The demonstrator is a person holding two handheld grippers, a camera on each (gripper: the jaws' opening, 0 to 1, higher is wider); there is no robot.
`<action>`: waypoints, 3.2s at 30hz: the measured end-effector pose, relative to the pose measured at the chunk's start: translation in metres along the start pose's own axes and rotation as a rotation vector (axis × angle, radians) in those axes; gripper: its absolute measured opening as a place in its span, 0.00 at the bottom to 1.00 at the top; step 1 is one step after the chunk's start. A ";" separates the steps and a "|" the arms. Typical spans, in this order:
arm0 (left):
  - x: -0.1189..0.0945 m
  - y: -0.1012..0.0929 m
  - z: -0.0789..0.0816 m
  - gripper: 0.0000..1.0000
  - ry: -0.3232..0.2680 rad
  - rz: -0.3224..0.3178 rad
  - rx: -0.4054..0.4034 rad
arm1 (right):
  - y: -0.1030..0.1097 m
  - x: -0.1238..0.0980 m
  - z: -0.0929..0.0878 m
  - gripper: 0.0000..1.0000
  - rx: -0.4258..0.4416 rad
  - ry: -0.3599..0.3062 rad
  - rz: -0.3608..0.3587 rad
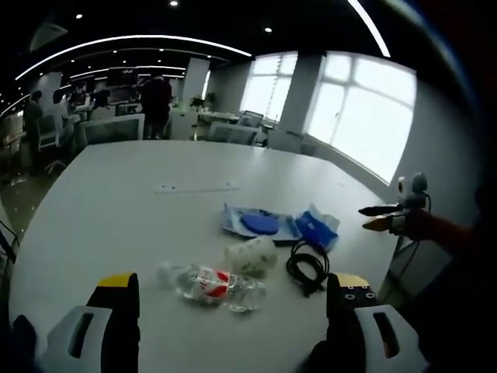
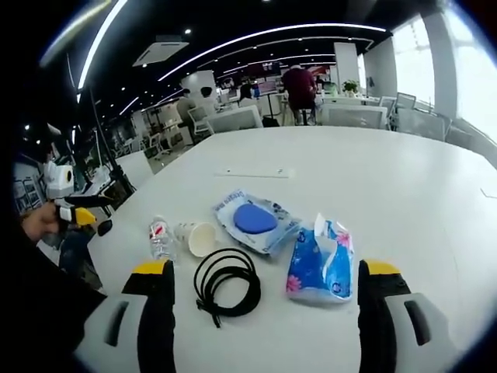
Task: Arrange the tabletop items into an orderly group along one side of the table until the central work area is clear of visible clutter.
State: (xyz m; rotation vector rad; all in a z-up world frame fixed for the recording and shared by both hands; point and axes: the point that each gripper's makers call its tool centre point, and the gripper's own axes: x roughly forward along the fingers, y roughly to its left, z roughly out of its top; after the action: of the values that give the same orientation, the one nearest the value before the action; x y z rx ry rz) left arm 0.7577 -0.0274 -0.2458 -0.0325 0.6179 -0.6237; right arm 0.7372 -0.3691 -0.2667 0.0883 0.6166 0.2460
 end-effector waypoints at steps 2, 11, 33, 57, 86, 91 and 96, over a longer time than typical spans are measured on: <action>0.000 -0.002 0.001 1.00 -0.005 -0.011 0.007 | 0.005 0.003 0.001 0.95 -0.007 0.002 0.011; -0.001 -0.006 0.003 1.00 -0.022 -0.035 0.017 | 0.042 0.026 0.013 0.92 -0.069 0.004 0.076; -0.010 -0.002 0.009 1.00 -0.052 -0.026 0.047 | 0.161 0.075 0.045 0.80 -0.147 -0.006 0.299; -0.021 0.009 -0.001 1.00 -0.076 -0.020 0.040 | 0.215 0.118 0.066 0.65 -0.285 0.040 0.419; -0.035 0.009 -0.004 1.00 -0.085 0.000 0.021 | 0.287 0.182 0.046 0.43 -0.481 0.212 0.519; -0.035 0.008 -0.002 1.00 -0.089 -0.005 0.011 | 0.297 0.200 0.037 0.39 -0.495 0.268 0.529; -0.038 0.011 0.002 1.00 -0.097 -0.004 -0.002 | 0.303 0.210 0.022 0.33 -0.527 0.337 0.539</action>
State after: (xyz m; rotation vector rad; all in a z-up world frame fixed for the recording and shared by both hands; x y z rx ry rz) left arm 0.7404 0.0027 -0.2263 -0.0652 0.5245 -0.6221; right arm 0.8547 -0.0225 -0.3198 -0.3063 0.8373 0.9505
